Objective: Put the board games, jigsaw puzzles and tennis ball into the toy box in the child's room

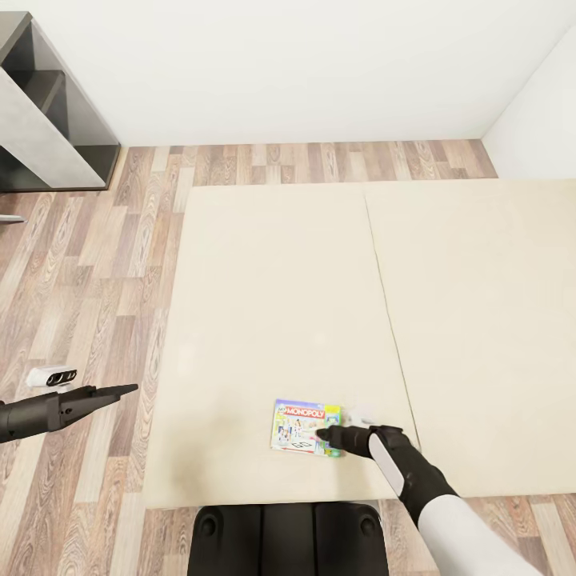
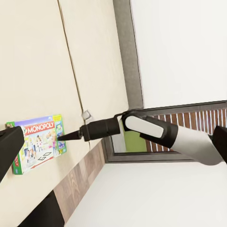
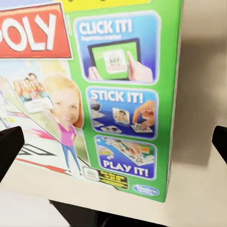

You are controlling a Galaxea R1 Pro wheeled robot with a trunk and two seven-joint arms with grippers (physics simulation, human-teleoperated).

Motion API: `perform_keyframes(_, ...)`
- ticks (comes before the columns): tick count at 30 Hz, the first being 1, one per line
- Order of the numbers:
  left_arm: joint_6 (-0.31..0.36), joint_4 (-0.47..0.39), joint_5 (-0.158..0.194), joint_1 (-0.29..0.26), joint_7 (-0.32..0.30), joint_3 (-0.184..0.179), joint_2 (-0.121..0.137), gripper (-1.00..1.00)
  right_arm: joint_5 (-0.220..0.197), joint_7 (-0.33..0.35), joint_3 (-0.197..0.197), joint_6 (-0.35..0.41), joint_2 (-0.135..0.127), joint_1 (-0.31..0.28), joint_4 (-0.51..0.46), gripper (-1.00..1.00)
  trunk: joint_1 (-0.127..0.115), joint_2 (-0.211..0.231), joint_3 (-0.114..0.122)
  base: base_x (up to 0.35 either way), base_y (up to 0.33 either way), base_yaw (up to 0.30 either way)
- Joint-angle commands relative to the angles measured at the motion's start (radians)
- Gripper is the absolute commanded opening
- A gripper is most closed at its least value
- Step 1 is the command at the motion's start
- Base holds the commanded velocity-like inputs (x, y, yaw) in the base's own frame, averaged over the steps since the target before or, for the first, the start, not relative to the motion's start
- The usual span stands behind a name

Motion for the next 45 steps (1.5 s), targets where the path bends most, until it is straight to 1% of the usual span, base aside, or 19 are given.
perform_keyframes(1,0.011,0.0,0.0,0.0,-0.004,0.0,0.0,1.0,0.001,0.001,0.001,0.004,0.003,0.0,0.0,1.0,0.001,-0.002,-0.001,0.0,0.0,0.0)
perform_keyframes(2,0.011,0.0,0.0,-0.001,-0.004,0.0,0.0,1.0,0.001,0.002,0.001,0.004,0.01,0.0,0.001,1.0,0.001,-0.002,-0.001,0.0,0.0,0.0)
perform_keyframes(4,0.011,0.0,-0.001,0.0,-0.004,0.0,0.0,1.0,0.001,0.002,0.001,0.003,0.014,0.0,0.001,1.0,0.001,-0.002,-0.001,0.0,0.0,0.0)
perform_keyframes(12,0.011,0.0,-0.001,0.0,-0.004,0.0,0.0,1.0,0.002,0.002,0.002,0.003,0.021,0.001,0.002,1.0,0.001,-0.002,-0.001,0.0,0.0,0.0)
perform_keyframes(45,0.011,0.0,-0.001,-0.001,-0.004,0.0,0.0,1.0,0.002,-0.001,0.002,0.001,0.023,-0.012,0.004,1.0,0.001,-0.002,-0.001,0.0,0.0,0.0)
